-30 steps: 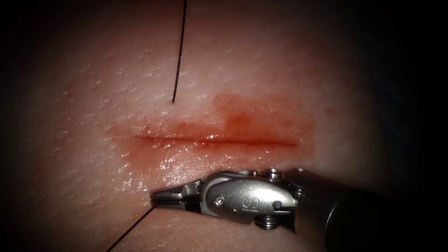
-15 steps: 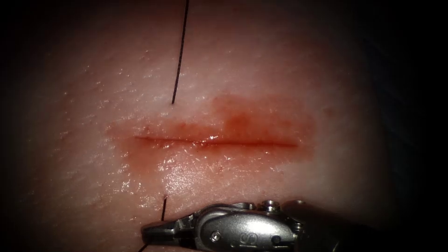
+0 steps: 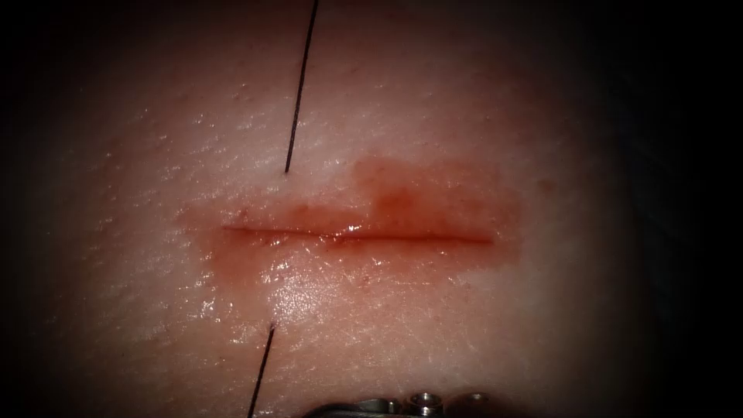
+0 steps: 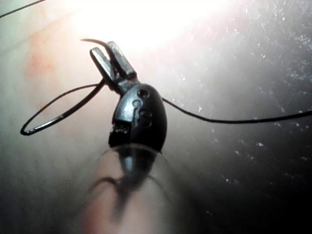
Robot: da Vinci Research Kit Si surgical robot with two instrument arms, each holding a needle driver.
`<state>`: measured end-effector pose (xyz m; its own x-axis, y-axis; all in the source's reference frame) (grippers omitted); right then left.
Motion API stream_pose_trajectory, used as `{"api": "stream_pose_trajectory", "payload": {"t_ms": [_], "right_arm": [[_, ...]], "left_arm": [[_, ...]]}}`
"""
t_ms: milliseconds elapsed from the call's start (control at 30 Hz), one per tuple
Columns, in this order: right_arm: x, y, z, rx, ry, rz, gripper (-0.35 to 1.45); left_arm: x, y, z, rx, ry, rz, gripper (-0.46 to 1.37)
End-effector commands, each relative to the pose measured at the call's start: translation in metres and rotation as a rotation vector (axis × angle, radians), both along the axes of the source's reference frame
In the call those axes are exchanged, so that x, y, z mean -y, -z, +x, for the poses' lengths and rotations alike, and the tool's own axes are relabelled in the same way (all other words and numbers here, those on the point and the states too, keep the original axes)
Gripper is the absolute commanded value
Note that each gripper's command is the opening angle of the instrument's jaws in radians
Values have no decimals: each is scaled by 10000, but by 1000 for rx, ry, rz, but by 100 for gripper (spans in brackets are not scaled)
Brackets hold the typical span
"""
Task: Wound Closure
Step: Pull the suture through the cut until a short tail remains on top
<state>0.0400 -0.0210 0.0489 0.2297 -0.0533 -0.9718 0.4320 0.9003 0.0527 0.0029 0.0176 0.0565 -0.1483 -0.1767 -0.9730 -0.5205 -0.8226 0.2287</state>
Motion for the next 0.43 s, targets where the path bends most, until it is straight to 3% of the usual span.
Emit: {"api": "stream_pose_trajectory", "payload": {"t_ms": [33, 433], "right_arm": [[2, 1, 1, 2, 8, 3, -35], [25, 7, 12, -4, 58, 15, -35]], "left_arm": [[0, 0, 0, -1, -4, 1, -35], [3, 0, 1, -1, -4, -3, -35]]}}
